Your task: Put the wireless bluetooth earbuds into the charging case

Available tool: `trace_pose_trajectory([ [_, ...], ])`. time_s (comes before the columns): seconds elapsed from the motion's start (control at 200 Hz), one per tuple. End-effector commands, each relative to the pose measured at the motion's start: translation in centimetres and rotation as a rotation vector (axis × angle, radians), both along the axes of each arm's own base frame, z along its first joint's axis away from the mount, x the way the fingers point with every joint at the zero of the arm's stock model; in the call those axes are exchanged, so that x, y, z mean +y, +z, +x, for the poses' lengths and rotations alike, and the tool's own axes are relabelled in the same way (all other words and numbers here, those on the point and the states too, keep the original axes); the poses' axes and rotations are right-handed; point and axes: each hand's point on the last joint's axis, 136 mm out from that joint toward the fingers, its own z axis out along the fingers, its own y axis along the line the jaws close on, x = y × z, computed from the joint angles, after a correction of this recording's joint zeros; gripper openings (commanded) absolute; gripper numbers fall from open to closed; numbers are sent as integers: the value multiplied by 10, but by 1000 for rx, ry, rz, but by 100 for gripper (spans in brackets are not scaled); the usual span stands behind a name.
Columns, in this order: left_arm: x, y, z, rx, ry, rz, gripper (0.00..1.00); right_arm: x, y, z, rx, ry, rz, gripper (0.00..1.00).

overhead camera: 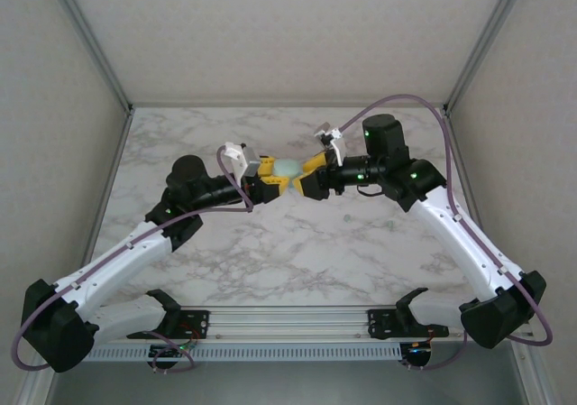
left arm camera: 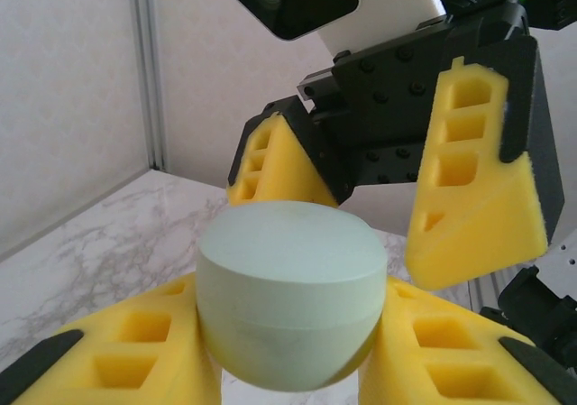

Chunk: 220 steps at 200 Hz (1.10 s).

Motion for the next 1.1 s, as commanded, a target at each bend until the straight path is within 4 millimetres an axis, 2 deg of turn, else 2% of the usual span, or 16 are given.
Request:
trace_pose_trajectory([
  [0.0,-1,13,-8,-27,-15,-38,23,2,17,6,-33,-30,21,69],
  [0.08,-1,16,-10,-31,-22,-41,22,-2,13,15,-48,-80,-16,68],
  [0.175,-3,20,-13,-35,-33,-48,23,-6,14,29,-82,-155,-36,68],
  [0.31,-5,25,-16,-42,-49,-51,23,-7,20,39,-107,-200,-30,67],
  [0.456,-5,22,-17,-39,-44,-45,23,-5,35,43,-134,-213,20,68],
  [0.631,-3,20,-15,-41,-28,-46,23,-6,37,54,-108,-270,10,69],
  [0.816,-3,16,-12,-43,-13,-42,23,-11,50,59,-60,-340,40,70],
  [0.891,-2,15,-11,-44,-5,-40,23,-11,59,51,-55,-317,60,71],
  [1.006,1,9,-6,-50,36,-37,23,-12,83,27,-82,-241,136,74],
  [1.096,6,9,-2,-63,75,-58,22,-32,88,28,-108,-352,119,74],
])
